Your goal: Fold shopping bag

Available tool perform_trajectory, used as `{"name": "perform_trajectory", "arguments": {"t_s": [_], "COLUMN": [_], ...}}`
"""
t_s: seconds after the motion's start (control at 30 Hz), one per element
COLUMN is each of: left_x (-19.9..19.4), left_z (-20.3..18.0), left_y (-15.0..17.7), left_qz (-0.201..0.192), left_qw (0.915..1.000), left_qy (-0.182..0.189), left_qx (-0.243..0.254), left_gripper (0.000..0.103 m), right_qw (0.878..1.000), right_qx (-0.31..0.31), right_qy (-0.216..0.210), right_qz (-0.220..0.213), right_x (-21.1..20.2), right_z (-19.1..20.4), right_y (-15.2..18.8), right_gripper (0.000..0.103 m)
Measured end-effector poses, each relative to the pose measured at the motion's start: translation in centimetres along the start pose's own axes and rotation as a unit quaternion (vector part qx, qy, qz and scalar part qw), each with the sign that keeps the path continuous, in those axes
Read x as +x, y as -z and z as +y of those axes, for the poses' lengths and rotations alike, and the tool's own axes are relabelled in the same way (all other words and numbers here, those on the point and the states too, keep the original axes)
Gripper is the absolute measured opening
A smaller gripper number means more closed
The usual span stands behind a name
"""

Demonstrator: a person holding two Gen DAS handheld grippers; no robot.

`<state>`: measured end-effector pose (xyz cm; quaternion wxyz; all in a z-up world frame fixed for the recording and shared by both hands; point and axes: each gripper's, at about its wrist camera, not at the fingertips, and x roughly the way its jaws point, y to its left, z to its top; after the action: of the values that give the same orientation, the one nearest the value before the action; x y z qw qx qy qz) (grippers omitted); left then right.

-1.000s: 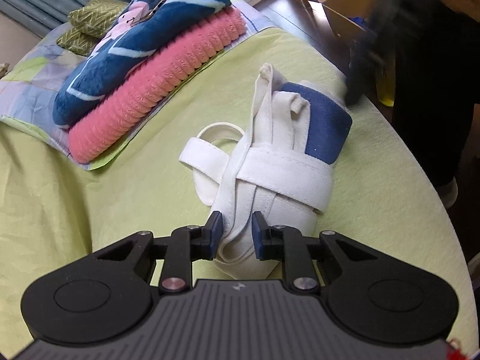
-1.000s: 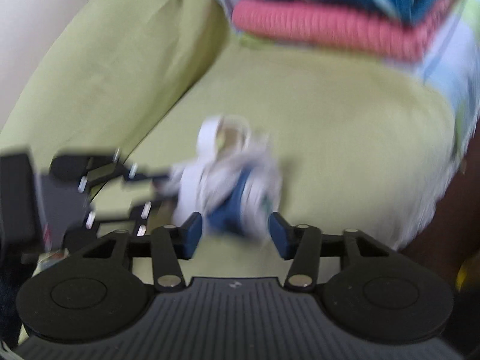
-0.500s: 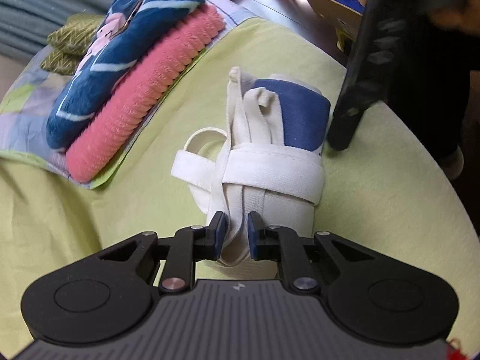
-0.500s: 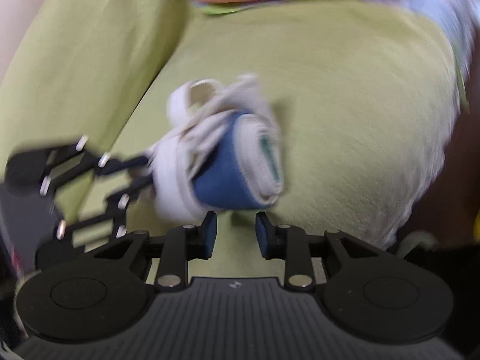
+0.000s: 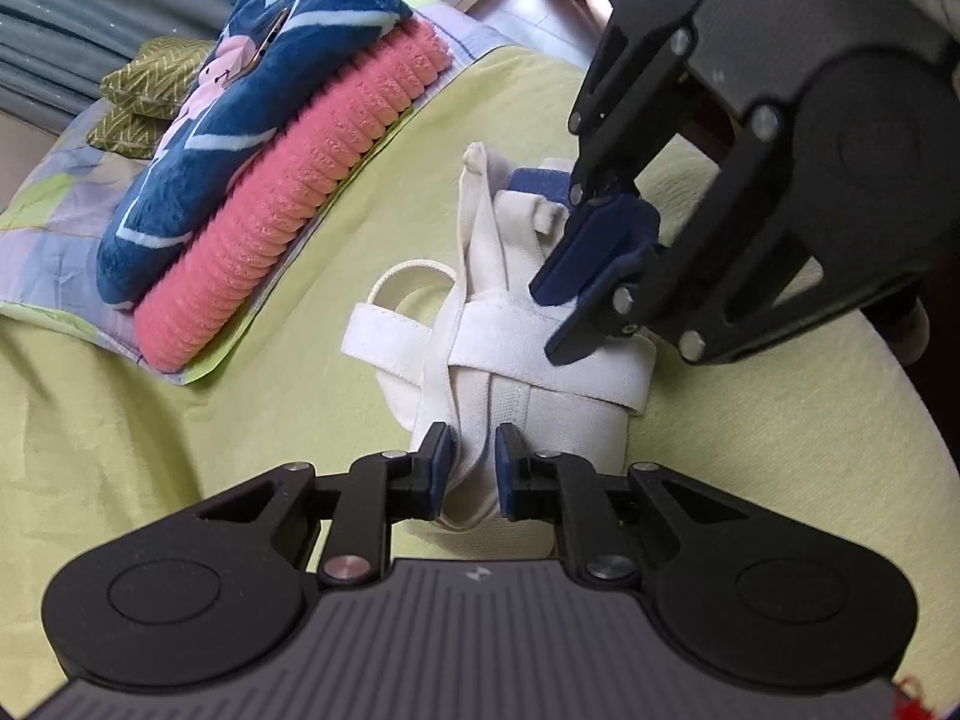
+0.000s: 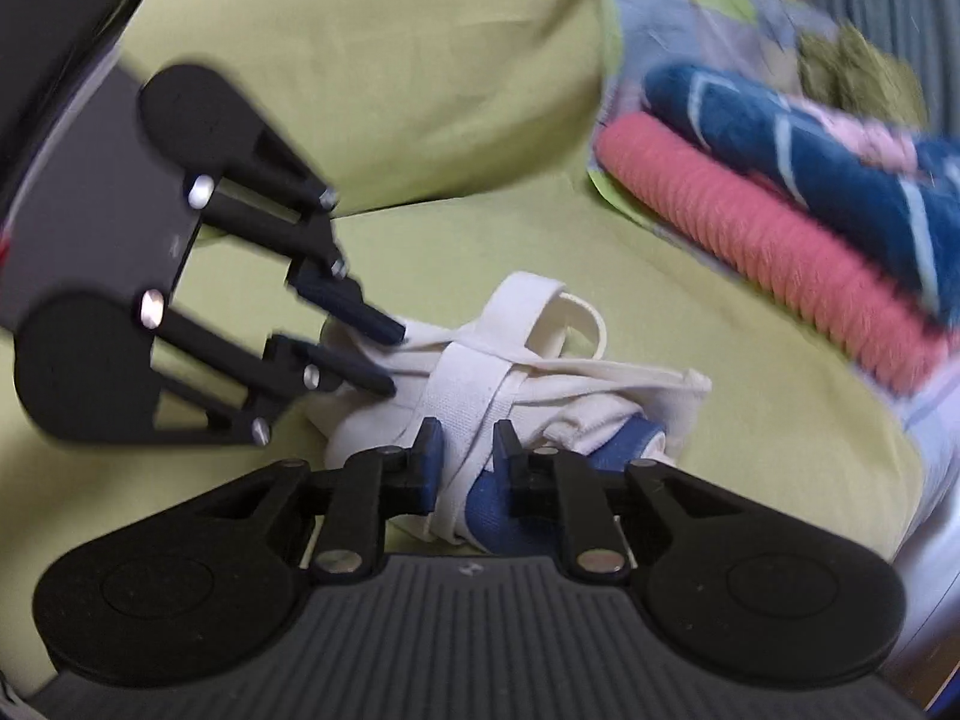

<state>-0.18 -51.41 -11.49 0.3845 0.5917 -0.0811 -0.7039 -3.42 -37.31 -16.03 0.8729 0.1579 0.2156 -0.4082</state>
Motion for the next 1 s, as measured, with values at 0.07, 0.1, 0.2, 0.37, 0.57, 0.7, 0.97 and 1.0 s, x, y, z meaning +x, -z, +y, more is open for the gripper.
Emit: {"name": "perform_trajectory", "arguments": {"t_s": [0.07,0.1,0.2,0.37,0.57,0.7,0.97,1.0], "left_x": [-0.7,-1.0,-1.4,1.8,8.5,11.5,5.8,5.2], "left_z": [2.8,4.4,8.5,12.2,13.9,13.9,11.9,11.7], "left_y": [0.3,0.5,1.1,0.0,-1.8,-1.5,0.7,1.2], "left_qz": [-0.016,-0.025,-0.055,-0.06,0.017,0.044,-0.087,-0.098], "left_qw": [0.9958,0.9912,0.9764,0.9536,0.9243,0.9114,0.9317,0.9309], "left_qy": [0.05,0.064,0.067,0.131,0.201,0.226,0.226,0.228], "left_qx": [-0.075,-0.112,-0.197,-0.265,-0.324,-0.341,-0.271,-0.267], "left_gripper": [0.03,0.036,0.036,0.05,0.06,0.047,0.035,0.035], "right_qw": [1.0,1.0,1.0,1.0,1.0,0.999,0.999,0.999], "right_qx": [-0.013,-0.011,-0.011,-0.014,-0.017,-0.017,-0.01,-0.009], "right_qy": [-0.001,-0.005,-0.01,-0.008,-0.016,-0.019,-0.028,-0.029], "right_qz": [0.001,0.0,-0.006,-0.011,-0.018,-0.022,-0.013,-0.013], "right_x": [-0.1,0.0,-0.2,0.1,0.3,0.5,0.6,0.6], "right_z": [0.2,-0.1,-0.4,-0.4,-0.2,-0.3,-0.8,-0.8], "right_y": [0.1,0.1,0.4,0.6,0.7,0.7,0.5,0.5], "right_gripper": [0.015,0.015,0.015,0.015,0.015,0.015,0.015,0.015]}}
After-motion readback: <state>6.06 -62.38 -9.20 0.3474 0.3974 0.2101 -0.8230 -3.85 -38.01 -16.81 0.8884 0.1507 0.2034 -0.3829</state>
